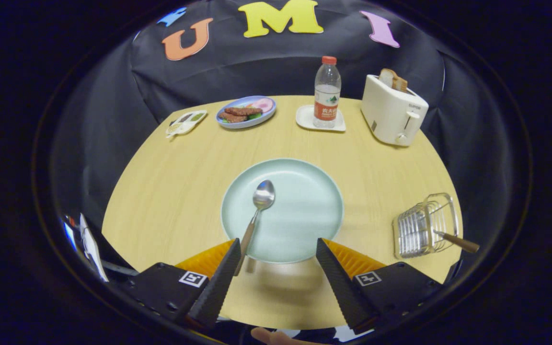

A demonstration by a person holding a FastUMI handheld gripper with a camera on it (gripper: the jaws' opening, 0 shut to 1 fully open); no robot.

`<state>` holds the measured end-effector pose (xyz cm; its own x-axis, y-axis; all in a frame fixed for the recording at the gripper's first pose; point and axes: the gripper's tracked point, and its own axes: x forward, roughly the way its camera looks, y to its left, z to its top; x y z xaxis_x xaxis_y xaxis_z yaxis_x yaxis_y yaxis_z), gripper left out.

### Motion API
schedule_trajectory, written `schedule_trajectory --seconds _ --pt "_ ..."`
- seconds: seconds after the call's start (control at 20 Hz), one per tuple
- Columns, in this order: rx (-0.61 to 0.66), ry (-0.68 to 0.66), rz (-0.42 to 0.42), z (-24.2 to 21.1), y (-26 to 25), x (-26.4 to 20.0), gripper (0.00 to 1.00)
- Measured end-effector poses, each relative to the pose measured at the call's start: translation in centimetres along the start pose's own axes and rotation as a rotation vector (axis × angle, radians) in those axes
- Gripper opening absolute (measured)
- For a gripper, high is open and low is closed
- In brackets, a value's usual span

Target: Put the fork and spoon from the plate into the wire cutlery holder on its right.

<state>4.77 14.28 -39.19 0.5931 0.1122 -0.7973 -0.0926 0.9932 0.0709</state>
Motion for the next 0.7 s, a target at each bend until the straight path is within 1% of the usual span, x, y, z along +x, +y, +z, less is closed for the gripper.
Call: schedule_trajectory --seconds 0.2,0.35,0.5,0.65,0.7 --pt "0.091 -0.017 0.004 -0.5 2.9 1.5 0.97" --pt "0.126 -0.017 -0.013 -0.5 4.1 3.0 0.95" --pt "0.154 -0.026 -0.025 -0.4 4.8 4.3 0.82" --pt "0.158 -0.038 -0.063 -0.5 4.5 5.5 0.58" --pt "0.163 -0.039 -0.074 -0.7 4.4 5.9 0.56"
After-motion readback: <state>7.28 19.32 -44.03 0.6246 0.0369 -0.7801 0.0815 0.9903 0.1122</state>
